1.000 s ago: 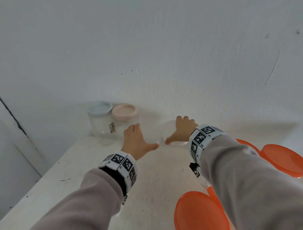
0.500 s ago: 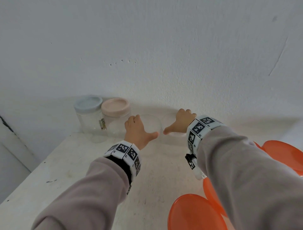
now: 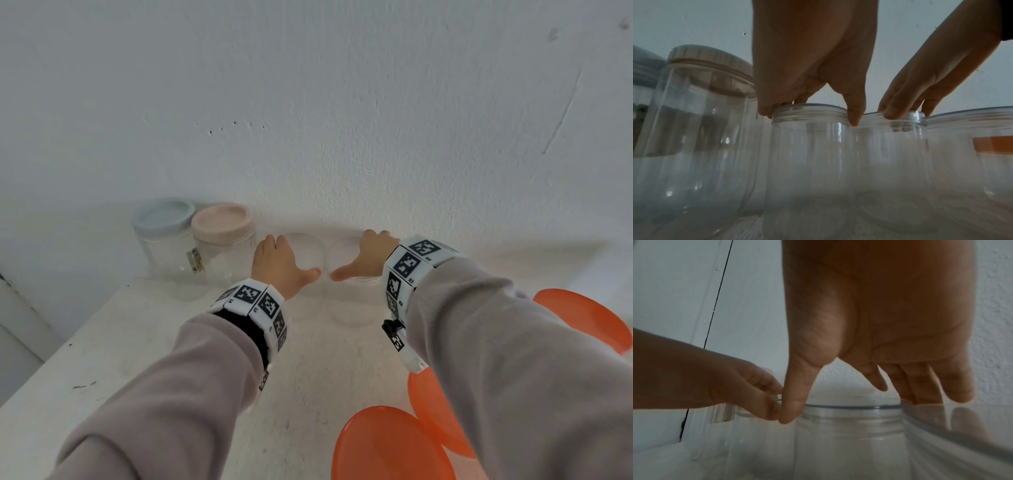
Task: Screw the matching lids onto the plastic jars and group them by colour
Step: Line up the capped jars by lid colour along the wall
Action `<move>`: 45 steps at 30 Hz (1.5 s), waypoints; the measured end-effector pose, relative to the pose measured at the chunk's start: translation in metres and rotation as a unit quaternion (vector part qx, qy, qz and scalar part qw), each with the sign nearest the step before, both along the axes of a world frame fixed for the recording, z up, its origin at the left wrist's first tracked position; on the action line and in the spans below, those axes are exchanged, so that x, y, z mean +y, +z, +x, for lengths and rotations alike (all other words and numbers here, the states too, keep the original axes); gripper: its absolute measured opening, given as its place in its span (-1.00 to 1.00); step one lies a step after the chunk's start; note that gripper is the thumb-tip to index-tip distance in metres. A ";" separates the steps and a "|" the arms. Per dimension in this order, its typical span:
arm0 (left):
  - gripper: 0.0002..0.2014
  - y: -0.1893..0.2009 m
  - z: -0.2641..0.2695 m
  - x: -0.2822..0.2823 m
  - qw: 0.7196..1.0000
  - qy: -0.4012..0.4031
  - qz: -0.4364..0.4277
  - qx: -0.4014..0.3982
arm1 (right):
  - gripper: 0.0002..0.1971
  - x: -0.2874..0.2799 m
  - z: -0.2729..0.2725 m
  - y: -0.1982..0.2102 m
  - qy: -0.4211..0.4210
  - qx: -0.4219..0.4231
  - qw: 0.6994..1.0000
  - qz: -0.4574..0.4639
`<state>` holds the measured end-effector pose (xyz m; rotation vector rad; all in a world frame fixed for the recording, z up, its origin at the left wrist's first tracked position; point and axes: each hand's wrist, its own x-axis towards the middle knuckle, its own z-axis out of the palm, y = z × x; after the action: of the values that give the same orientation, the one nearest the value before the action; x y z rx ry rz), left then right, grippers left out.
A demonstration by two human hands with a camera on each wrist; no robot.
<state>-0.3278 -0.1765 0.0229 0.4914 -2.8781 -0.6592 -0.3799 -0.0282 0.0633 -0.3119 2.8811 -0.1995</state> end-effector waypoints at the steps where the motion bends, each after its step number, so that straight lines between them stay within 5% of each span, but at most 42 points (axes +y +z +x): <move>1: -0.24 0.001 0.000 0.000 1.000 0.001 -0.002 -0.004 | -0.01 0.002 0.000 0.001 0.005 -0.003 1.000 0.006; 13: -0.30 0.010 -0.002 -0.004 0.997 -0.032 -0.033 -0.056 | 0.06 0.002 0.009 -0.004 -0.005 0.005 1.000 -0.003; 22: -0.22 0.009 0.014 -0.012 0.997 -0.079 0.004 0.020 | -0.03 0.019 0.012 0.018 0.024 0.012 0.999 -0.034; 26: -0.33 0.017 0.033 -0.004 0.989 -0.132 0.017 0.059 | -0.12 0.049 0.022 0.043 0.059 0.026 0.997 -0.050; 34: -0.48 0.032 0.099 0.031 0.955 -0.287 0.073 -0.022 | -0.17 0.125 0.092 0.051 0.125 0.021 0.990 -0.065; 40: -0.23 0.020 0.156 0.051 0.910 -0.359 0.097 -0.184 | -0.16 0.152 0.160 0.023 0.194 -0.057 0.979 -0.042; 45: 0.07 0.002 0.187 0.066 0.909 -0.366 0.086 -0.181 | -0.11 0.174 0.192 0.002 0.166 -0.053 0.985 -0.015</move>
<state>-0.1408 -0.1110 0.0245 -0.5644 -3.3507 -1.0135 -0.1883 0.1460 0.0650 -0.7528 2.6716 -0.1938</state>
